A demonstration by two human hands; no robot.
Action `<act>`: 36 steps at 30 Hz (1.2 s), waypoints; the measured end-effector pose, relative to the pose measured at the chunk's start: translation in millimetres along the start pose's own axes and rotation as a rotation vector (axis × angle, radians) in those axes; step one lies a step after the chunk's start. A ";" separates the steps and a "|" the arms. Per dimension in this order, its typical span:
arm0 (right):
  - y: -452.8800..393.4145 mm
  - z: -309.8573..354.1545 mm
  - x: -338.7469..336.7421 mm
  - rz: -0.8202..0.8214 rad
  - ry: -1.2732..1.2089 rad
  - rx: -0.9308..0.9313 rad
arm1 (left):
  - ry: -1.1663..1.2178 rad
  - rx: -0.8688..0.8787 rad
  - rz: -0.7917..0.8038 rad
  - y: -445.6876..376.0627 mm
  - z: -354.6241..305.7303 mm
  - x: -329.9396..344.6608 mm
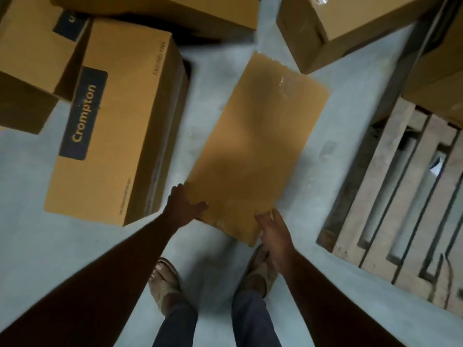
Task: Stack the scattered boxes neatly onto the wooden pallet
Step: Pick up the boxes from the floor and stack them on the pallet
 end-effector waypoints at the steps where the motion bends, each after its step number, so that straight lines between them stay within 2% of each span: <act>1: -5.7 -7.3 -9.8 -0.122 0.070 -0.006 | 0.012 0.000 0.004 -8.9 2.9 2.8; 2: -11.7 -15.2 -20.4 -0.249 0.117 0.007 | 0.035 0.002 0.001 -16.0 6.4 5.1; 3: -17.3 -24.1 -25.7 -0.295 0.108 0.041 | 0.056 0.004 -0.010 -21.6 10.4 6.6; 4: -23.8 -33.7 -22.1 -0.222 0.056 0.077 | 0.071 0.004 -0.024 -25.7 15.6 7.1; 6: -21.0 -43.3 0.9 0.088 -0.010 0.104 | 0.061 -0.026 -0.045 -25.6 21.4 6.2; 7: -15.3 -44.6 8.4 0.169 0.020 0.082 | 0.063 -0.043 -0.054 -23.9 22.8 3.7; 8: -10.4 -47.9 9.7 0.174 0.052 0.041 | 0.087 -0.045 -0.057 -20.7 23.0 -0.1; 9: -2.4 -49.7 5.3 0.137 0.049 -0.006 | 0.133 -0.025 -0.048 -15.9 20.3 -3.4; 11: 16.4 -49.6 -11.3 0.066 -0.115 -0.065 | 0.223 0.041 -0.008 -0.1 8.2 -8.3; 13: 39.2 -42.3 -23.6 0.078 -0.298 -0.062 | 0.306 0.087 0.064 25.8 -7.1 -6.8; 17: 106.3 -22.3 -53.9 0.036 -0.450 -0.147 | 0.374 0.157 0.182 90.6 -30.5 -0.1; 23: 241.2 -26.1 -139.4 -0.133 -0.438 -0.296 | 0.352 0.185 0.281 209.7 -60.7 17.2; 26: 278.4 -42.8 -190.3 -0.240 -0.435 -0.271 | 0.296 0.256 0.288 258.7 -90.6 47.1; 30: 279.5 -66.3 -269.0 -0.318 -0.393 -0.272 | 0.275 0.329 0.312 290.9 -139.7 112.3; 36: 209.4 -95.5 -381.0 -0.322 -0.462 -0.240 | 0.232 0.349 0.312 273.3 -185.7 240.3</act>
Point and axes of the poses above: each hand's wrist, its own y-axis away from the middle knuckle, its own x-axis out of the palm, z = x × y, the point moved 6 cm from there along -y, towards the middle knuckle, and after that the axes turned 3 degrees about -z, right-handed, at the moved point
